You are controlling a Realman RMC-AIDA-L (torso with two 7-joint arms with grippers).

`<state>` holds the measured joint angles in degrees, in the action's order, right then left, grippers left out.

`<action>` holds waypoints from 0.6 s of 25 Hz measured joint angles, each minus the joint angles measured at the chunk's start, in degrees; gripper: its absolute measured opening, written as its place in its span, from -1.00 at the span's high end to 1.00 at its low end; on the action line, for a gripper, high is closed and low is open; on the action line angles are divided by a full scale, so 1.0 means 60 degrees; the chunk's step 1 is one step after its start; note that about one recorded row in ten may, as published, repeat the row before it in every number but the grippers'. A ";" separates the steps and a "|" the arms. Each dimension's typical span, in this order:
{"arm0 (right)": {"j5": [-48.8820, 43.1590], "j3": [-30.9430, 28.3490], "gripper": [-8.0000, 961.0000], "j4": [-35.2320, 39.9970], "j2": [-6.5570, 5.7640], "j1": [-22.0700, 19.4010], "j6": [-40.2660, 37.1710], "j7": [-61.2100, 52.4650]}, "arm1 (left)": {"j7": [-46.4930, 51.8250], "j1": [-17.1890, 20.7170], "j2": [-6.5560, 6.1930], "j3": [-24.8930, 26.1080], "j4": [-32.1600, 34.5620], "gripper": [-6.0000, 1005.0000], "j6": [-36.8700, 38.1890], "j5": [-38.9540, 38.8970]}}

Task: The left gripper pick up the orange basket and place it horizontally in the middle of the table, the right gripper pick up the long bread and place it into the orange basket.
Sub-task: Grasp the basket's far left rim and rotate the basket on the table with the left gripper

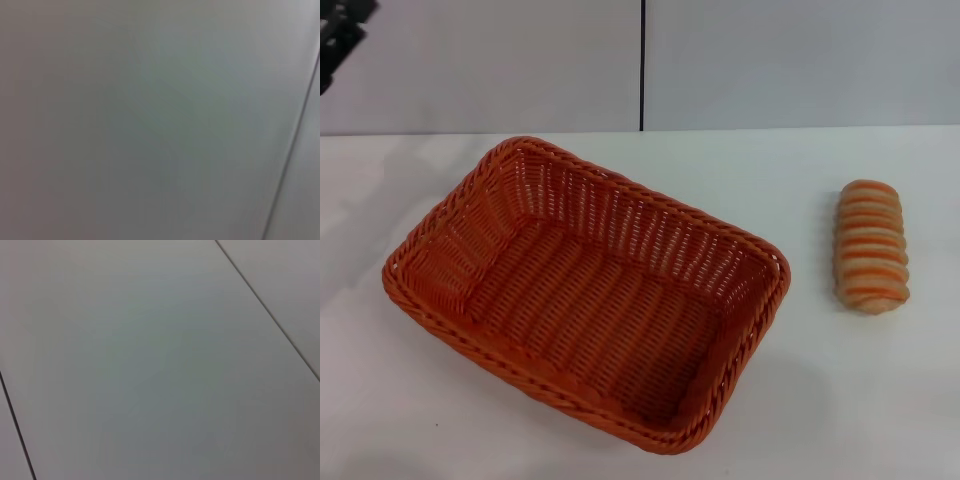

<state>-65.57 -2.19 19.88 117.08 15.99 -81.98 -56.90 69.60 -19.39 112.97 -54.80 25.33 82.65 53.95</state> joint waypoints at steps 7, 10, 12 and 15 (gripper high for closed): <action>-0.0001 0.0000 -0.43 -0.0014 -0.0002 0.0001 0.0031 0.0057 | 0.3116 -0.0039 -0.0474 0.0070 0.2449 -0.48 -0.0486 0.3011; 0.0000 -0.0002 -0.43 -0.0018 -0.0003 0.0000 0.0112 0.0064 | 0.3806 -0.0050 -0.0511 0.0068 0.3552 -0.48 -0.0124 0.4051; 0.0000 -0.0001 -0.43 -0.0019 -0.0002 0.0000 0.0123 0.0065 | 0.3970 -0.0059 -0.0497 0.0065 0.3888 -0.48 0.0055 0.4358; 0.0000 -0.0001 -0.43 -0.0019 -0.0003 0.0017 0.0138 0.0069 | 0.4687 -0.0182 -0.0325 0.0064 0.4693 -0.48 0.0221 0.5205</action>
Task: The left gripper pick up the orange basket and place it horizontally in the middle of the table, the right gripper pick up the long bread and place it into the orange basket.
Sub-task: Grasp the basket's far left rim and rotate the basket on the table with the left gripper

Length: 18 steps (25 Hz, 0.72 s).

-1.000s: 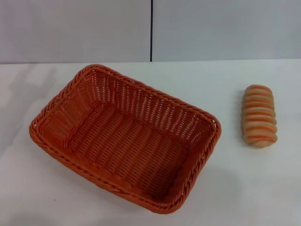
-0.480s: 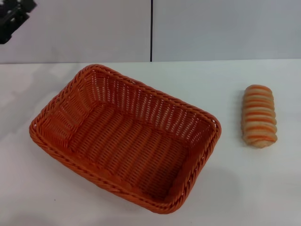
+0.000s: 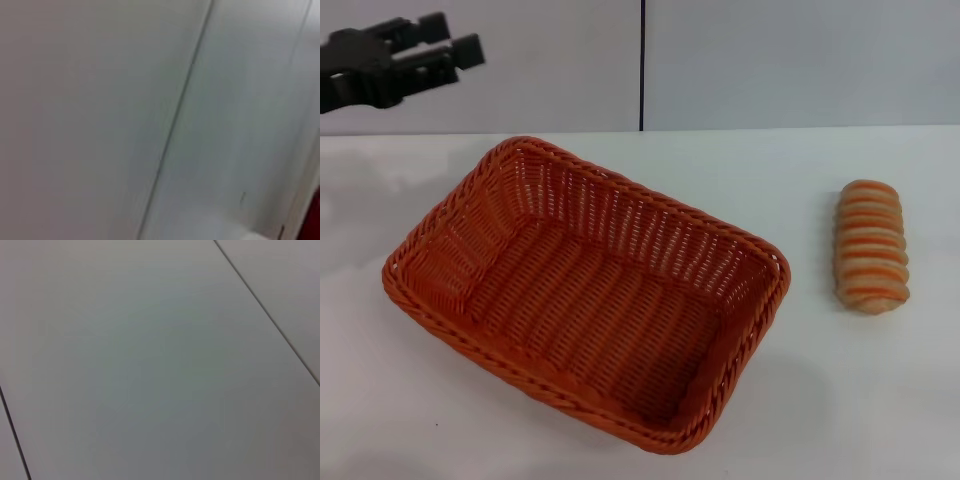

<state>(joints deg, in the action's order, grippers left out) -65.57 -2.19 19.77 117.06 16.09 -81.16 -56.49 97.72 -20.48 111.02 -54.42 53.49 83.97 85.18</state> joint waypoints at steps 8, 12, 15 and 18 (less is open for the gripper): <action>0.0000 0.0000 -0.42 0.0001 0.0000 0.0029 0.0006 0.0005 | 0.0316 -0.0364 0.0299 0.0053 0.0423 -0.48 -0.0055 0.1473; 0.0000 0.0000 -0.42 0.0001 0.0000 0.0048 0.0007 0.0008 | 0.0597 -0.0553 0.0358 0.0147 0.0630 -0.48 -0.0218 0.2208; 0.0001 -0.0001 -0.42 -0.0030 0.0000 0.0048 0.0006 0.0011 | 0.1415 -0.0932 0.0525 0.0237 0.1173 -0.48 -0.0662 0.4037; 0.0001 0.0000 -0.41 -0.0048 0.0001 0.0047 0.0006 0.0012 | 0.1456 -0.0986 0.0639 0.0263 0.1331 -0.48 -0.0752 0.4361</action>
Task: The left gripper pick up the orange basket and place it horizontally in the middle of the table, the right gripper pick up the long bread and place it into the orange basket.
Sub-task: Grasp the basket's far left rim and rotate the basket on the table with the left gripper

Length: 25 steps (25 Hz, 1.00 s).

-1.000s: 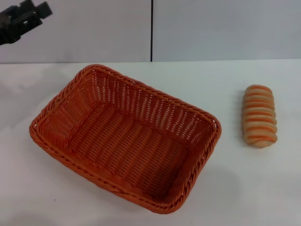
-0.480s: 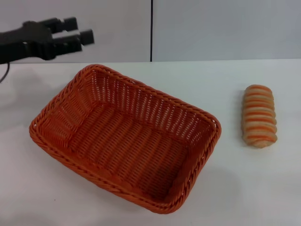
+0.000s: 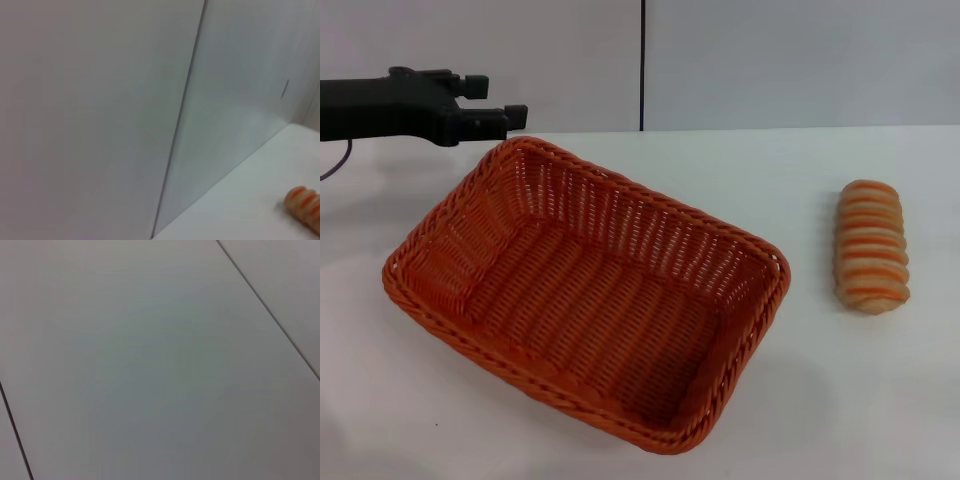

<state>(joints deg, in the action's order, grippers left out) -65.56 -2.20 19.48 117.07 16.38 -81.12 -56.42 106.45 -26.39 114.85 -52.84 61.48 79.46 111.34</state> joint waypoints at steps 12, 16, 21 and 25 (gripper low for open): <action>0.0000 0.0000 -0.41 -0.0025 0.0029 -0.0038 0.0141 0.0001 | 0.0957 -0.0221 0.0126 -0.0113 0.0803 -0.48 0.0111 0.1989; 0.0000 0.0000 -0.40 -0.0025 0.0030 -0.0005 0.0160 0.0000 | 0.1099 -0.0323 0.0144 -0.0117 0.0819 -0.48 0.0192 0.2333; 0.0000 0.0000 -0.40 -0.0024 0.0030 0.0020 0.0185 0.0001 | 0.1346 -0.0543 0.0471 -0.0087 0.1054 -0.48 0.0355 0.3420; 0.0004 0.0000 -0.40 -0.0024 0.0040 0.0023 0.0185 0.0000 | 0.1356 -0.0599 0.0473 -0.0107 0.0949 -0.48 0.0210 0.3572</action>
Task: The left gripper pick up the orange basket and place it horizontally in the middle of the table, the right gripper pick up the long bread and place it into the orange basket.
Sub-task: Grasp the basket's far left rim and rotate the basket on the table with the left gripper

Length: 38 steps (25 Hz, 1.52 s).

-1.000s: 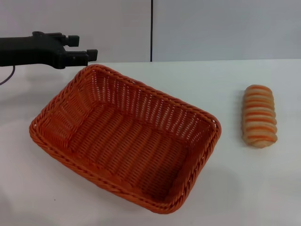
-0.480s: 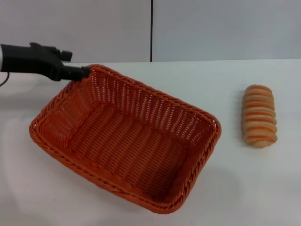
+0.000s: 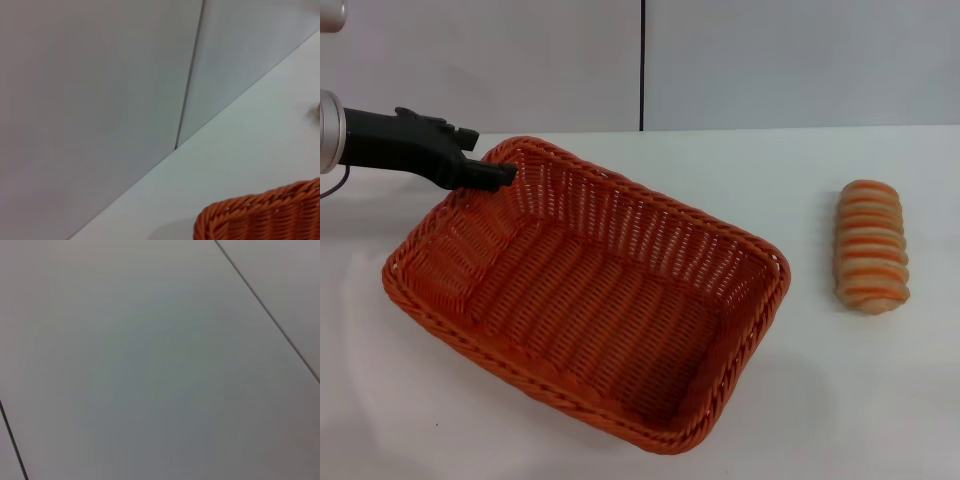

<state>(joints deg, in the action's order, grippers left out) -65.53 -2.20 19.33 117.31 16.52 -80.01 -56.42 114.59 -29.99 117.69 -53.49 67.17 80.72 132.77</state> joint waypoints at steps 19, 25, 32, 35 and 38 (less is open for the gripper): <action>0.0069 -0.0024 -0.38 0.0001 0.0034 0.0001 0.0043 0.0000 | -0.0002 -0.0146 0.0026 -0.0028 -0.0343 -0.48 -0.0221 0.0650; 0.0069 -0.0079 -0.38 0.0000 0.0034 0.0000 0.0035 -0.0032 | 0.0043 -0.0158 0.0029 -0.0223 -0.0381 -0.48 -0.0302 0.0908; 0.0069 -0.0089 -0.37 -0.0001 0.0034 -0.0042 -0.0001 -0.0057 | 0.0143 -0.0177 0.0044 -0.0427 -0.0369 -0.47 -0.0325 0.1089; 0.0070 -0.0088 -0.37 -0.0008 0.0034 -0.0059 -0.0023 -0.0058 | 0.0173 -0.0169 0.0044 -0.0489 -0.0323 -0.44 -0.0389 0.1089; 0.0076 -0.0094 -0.37 -0.0013 0.0034 -0.0077 -0.0029 -0.0061 | 0.0221 -0.0126 0.0043 -0.0505 -0.0273 -0.41 -0.0516 0.1090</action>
<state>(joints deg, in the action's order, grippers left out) -65.08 -2.76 19.26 117.51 16.05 -80.18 -56.79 115.92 -30.74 117.95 -56.52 65.53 77.63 139.31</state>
